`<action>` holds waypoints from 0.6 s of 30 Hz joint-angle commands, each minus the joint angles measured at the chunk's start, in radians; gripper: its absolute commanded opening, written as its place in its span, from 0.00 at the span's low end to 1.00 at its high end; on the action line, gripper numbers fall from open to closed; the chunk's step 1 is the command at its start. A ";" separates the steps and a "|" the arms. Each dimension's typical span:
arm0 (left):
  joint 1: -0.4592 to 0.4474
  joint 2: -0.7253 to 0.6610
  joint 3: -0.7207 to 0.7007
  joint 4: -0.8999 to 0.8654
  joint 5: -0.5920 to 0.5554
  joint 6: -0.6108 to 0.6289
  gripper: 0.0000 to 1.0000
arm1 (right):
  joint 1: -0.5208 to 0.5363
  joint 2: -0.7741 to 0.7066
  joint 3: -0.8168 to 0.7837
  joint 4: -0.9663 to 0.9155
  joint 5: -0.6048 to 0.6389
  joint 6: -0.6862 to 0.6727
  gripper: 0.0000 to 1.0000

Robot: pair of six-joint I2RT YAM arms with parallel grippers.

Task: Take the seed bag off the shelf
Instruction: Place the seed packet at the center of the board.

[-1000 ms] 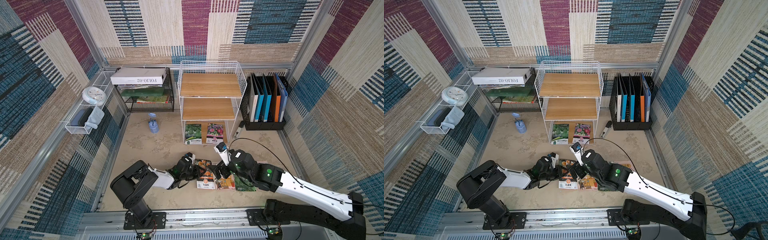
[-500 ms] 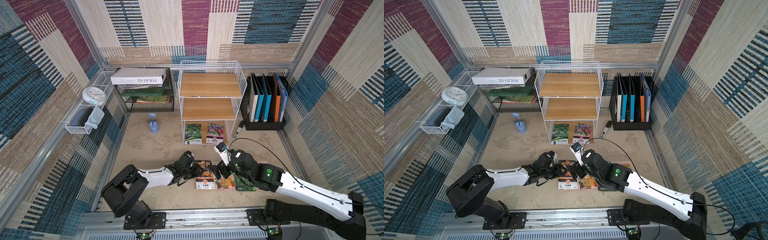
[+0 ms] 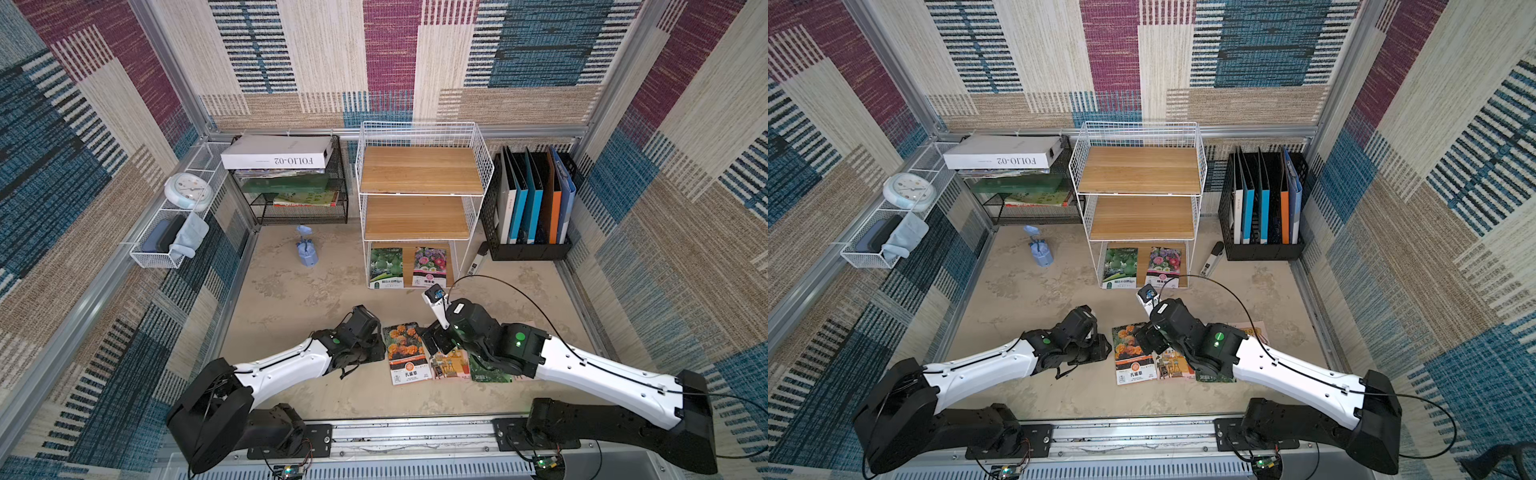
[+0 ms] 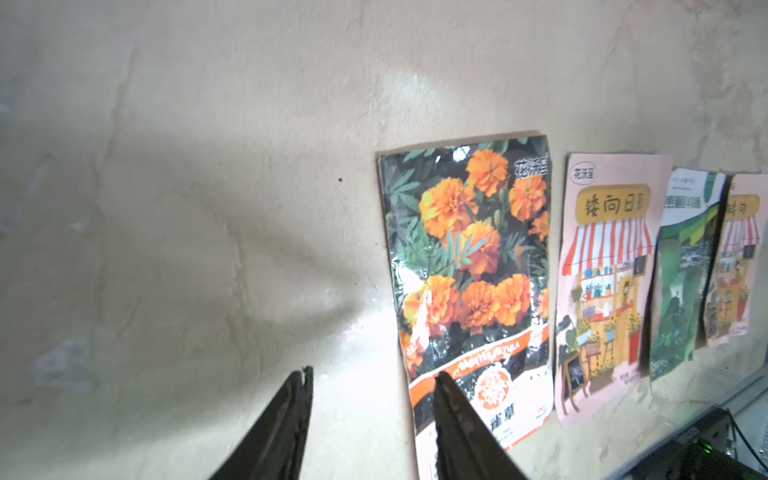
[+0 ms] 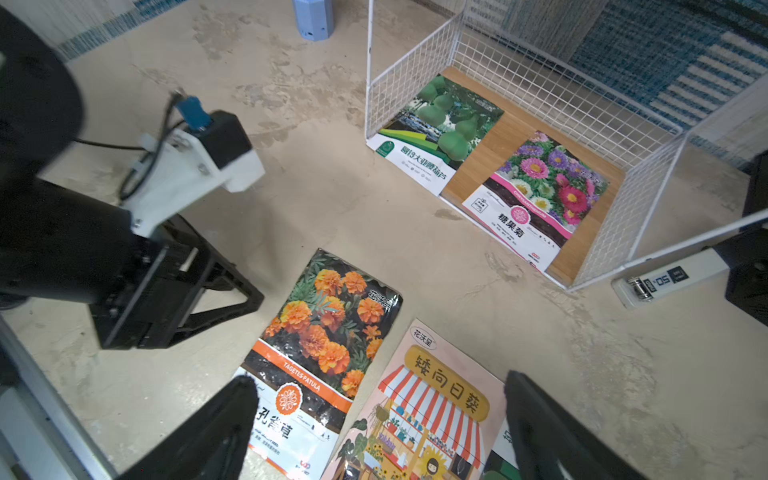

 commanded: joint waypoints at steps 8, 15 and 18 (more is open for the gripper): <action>0.058 -0.227 -0.039 0.028 0.083 0.048 0.78 | -0.110 0.210 0.021 0.050 0.046 -0.255 0.92; 0.168 -0.248 -0.128 0.210 0.324 -0.014 0.81 | -0.195 0.412 0.081 0.142 0.032 -0.412 0.89; 0.202 -0.259 -0.136 0.228 0.365 -0.018 0.81 | -0.228 0.520 0.155 0.131 0.049 -0.453 0.86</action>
